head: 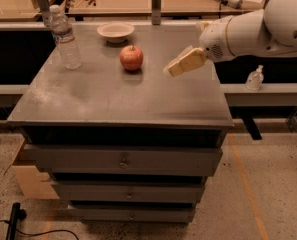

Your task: Pick apple

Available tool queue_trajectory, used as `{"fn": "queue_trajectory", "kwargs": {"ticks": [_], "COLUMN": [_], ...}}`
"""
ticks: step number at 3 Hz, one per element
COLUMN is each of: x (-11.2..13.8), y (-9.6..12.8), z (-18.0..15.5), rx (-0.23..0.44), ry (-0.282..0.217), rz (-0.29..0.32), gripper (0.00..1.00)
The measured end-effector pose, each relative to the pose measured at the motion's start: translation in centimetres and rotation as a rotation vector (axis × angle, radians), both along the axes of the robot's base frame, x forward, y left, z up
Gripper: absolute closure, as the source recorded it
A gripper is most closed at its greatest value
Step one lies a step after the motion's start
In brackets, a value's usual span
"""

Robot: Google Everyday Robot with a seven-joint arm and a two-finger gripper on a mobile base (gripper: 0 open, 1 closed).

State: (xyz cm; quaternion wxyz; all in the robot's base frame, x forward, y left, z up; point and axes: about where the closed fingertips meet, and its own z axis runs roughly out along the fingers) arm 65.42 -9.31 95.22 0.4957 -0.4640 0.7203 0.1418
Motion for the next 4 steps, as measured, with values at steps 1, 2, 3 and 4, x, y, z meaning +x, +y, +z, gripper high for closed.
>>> {"fn": "queue_trajectory", "kwargs": {"ticks": [1,2,3,4], "x": [1.1,2.9,5.1,7.4], "y": [1.8,4.7,7.4,9.8], "z": [-1.7,-3.6,-5.1,-6.6], "rx": [0.048,0.114,0.162,0.221], "ry": [0.029,0.075,0.090,0.090], "rz": [-0.004,0.030,0.070,0.099], "gripper": [0.00,0.00,0.00,0.00]}}
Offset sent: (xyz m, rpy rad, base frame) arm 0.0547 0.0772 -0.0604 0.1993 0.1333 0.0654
